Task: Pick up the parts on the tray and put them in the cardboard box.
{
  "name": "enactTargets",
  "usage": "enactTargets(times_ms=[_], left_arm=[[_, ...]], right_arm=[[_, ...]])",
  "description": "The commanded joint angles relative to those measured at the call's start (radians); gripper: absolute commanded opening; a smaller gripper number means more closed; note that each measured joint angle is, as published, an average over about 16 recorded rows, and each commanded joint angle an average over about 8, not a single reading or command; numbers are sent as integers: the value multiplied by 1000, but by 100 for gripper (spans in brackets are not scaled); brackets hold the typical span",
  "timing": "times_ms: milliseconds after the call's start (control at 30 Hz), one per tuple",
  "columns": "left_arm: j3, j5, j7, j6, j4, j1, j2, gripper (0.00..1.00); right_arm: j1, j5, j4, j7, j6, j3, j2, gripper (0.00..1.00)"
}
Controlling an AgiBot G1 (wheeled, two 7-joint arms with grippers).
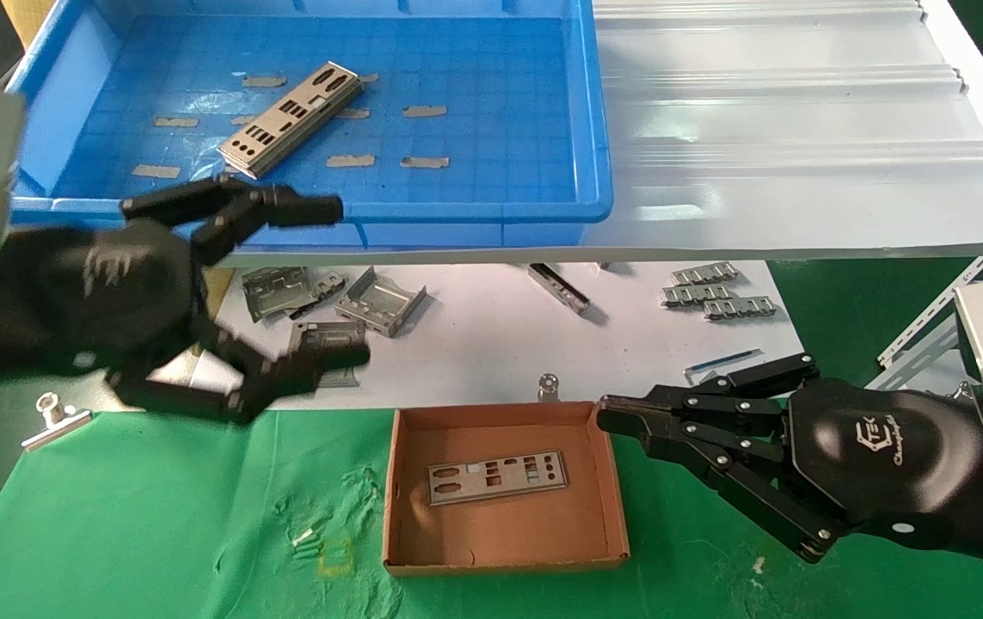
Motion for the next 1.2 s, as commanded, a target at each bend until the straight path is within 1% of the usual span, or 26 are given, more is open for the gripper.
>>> enactTargets(times_ms=[33,200,367,467,567,700,833,867,900,1100,1133,1167,1200], left_arm=[[30,70,-15,-10,57,-83,31,100],[94,216,16,-69,325,-267,155,100],[133,310,47,-165,598,-395,264,100],[148,348,62,-239,728,-441,315,100],[159,376,81,-322,823,-471,355,100],[161,390,106,-414,904,-495,391,100],[158,390,127,-454,949,-510,411,100],[158,390,131,-457,958,-513,415,100],[158,390,135,-458,966,-515,418,100],[159,391,148,-451,1007,-528,430,100],[159,391,149,-449,1012,-529,431,100],[159,392,151,-448,1018,-530,432,96],[159,392,153,-448,1022,-530,433,88]], right_arm=[[0,0,0,0,0,0,0,0],[0,0,0,0,0,0,0,0],[0,0,0,0,0,0,0,0],[0,0,0,0,0,0,0,0],[0,0,0,0,0,0,0,0],[0,0,0,0,0,0,0,0],[0,0,0,0,0,0,0,0],[0,0,0,0,0,0,0,3],[0,0,0,0,0,0,0,12],[0,0,0,0,0,0,0,87],[0,0,0,0,0,0,0,96],[0,0,0,0,0,0,0,100],[0,0,0,0,0,0,0,100]])
